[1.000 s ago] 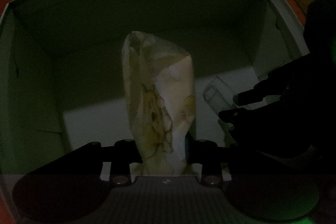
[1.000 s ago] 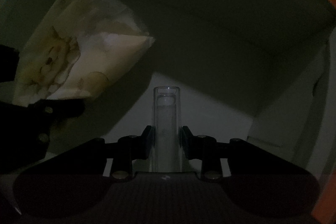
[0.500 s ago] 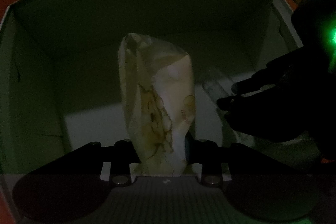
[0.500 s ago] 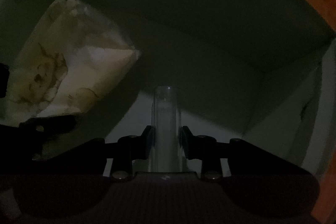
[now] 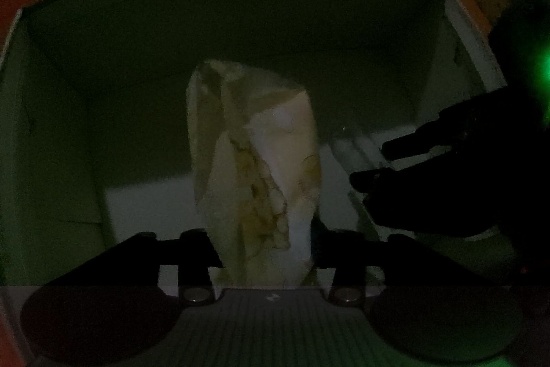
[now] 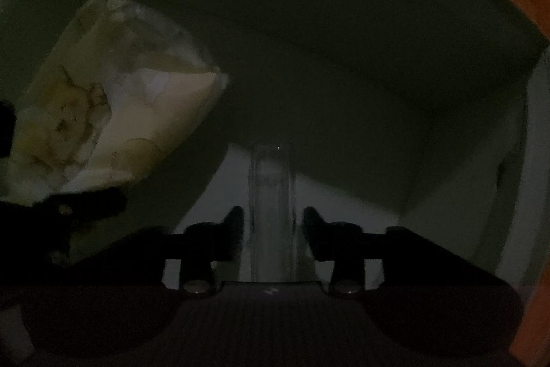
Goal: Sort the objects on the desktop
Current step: 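Open both tools to drop the tissue pack and tube into the box, then move left tool to the markers while right tool moves to the white remote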
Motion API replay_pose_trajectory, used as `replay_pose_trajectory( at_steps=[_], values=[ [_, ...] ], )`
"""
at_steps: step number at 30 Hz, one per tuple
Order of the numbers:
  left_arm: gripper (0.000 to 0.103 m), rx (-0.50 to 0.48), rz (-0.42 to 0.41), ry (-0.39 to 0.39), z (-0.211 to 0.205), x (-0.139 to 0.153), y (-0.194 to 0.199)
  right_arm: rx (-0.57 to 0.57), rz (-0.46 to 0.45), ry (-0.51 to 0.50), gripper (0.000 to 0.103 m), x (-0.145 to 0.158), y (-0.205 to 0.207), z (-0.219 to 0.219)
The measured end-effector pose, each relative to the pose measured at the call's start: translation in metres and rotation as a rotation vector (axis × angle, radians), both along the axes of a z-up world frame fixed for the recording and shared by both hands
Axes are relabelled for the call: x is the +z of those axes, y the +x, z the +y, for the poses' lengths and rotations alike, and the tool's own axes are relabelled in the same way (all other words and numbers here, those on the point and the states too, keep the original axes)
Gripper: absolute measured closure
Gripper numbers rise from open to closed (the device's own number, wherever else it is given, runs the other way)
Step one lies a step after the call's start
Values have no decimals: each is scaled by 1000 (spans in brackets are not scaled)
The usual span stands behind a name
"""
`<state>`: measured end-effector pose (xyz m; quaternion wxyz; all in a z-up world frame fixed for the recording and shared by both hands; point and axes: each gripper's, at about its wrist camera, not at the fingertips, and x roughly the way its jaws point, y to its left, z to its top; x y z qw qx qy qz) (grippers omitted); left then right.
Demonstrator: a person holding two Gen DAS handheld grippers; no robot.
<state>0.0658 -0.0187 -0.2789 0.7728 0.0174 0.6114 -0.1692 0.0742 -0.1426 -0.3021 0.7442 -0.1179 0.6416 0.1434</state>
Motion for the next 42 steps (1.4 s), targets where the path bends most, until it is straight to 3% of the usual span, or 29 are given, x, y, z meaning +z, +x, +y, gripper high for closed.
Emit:
replay_pose_trajectory(
  at_steps=[2, 9, 14, 24, 27, 31, 42],
  values=[
    [48, 5, -36, 22, 0, 5, -1, 14, -6, 0, 57, 5, -1, 4],
    [45, 26, -47, -24, 5, 20, 0, -13, -22, 57, 57, 31, -14, 6],
    [45, 36, -62, -51, 7, 38, 2, -57, -34, 110, 57, 31, -27, 12],
    [45, 70, -148, -116, 15, 86, 23, -130, -91, 180, 57, 89, -3, -15],
    [42, 91, -187, -134, 19, 100, 32, -158, -121, 213, 57, 121, 33, -18],
    [41, 113, -233, -132, 26, 116, 45, -211, -196, 240, 57, 115, 85, -24],
    [41, 172, -294, -78, 37, 127, 92, -310, -275, 268, 57, 135, 130, -47]
  ],
)
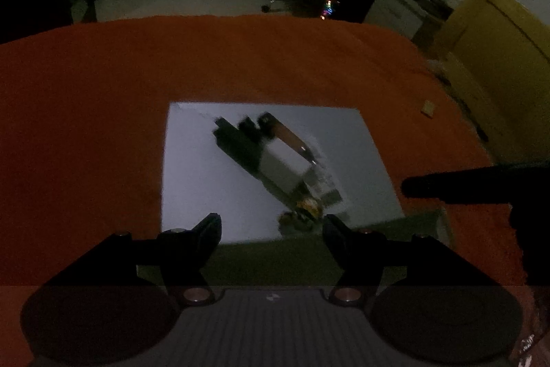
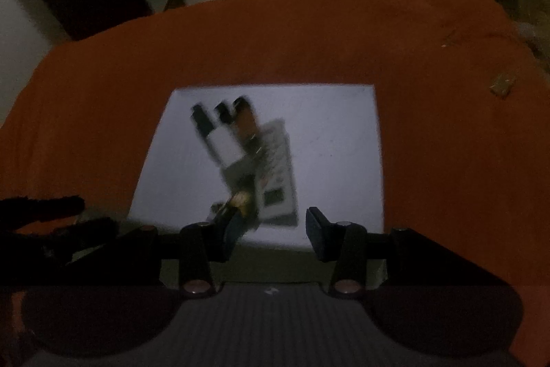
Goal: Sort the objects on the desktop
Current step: 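Move left tool to the markers while right tool moves to the white remote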
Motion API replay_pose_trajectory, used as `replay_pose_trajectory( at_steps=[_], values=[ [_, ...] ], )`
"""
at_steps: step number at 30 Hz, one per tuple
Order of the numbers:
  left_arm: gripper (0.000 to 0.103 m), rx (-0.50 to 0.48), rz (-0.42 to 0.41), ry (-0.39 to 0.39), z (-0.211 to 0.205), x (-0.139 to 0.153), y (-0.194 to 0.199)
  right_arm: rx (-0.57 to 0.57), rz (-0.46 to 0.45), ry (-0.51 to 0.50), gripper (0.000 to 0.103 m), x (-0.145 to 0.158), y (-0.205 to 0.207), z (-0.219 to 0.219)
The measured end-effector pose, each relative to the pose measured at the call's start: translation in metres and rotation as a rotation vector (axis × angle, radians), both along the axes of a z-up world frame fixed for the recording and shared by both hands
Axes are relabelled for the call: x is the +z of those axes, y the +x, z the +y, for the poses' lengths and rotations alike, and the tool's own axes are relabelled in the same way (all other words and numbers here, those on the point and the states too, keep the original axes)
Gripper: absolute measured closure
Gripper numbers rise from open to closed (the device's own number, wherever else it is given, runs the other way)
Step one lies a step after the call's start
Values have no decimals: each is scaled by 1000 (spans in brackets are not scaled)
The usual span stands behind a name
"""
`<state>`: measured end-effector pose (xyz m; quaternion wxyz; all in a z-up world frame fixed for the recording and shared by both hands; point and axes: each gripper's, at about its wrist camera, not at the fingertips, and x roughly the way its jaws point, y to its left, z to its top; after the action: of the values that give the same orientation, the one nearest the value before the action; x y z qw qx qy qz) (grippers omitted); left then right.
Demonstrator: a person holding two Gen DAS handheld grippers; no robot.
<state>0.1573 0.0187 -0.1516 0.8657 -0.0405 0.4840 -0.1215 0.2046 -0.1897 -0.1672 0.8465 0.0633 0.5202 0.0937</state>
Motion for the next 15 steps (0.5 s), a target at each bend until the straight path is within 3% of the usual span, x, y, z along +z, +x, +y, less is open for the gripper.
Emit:
replay_pose_trajectory(
  at_steps=[8, 15],
  values=[
    [42, 38, 36, 28, 6, -13, 35, -33, 0, -15, 57, -3, 33, -12],
    [42, 58, 69, 10, 3, -25, 58, 30, 46, 11, 57, -21, 59, -12]
  ],
)
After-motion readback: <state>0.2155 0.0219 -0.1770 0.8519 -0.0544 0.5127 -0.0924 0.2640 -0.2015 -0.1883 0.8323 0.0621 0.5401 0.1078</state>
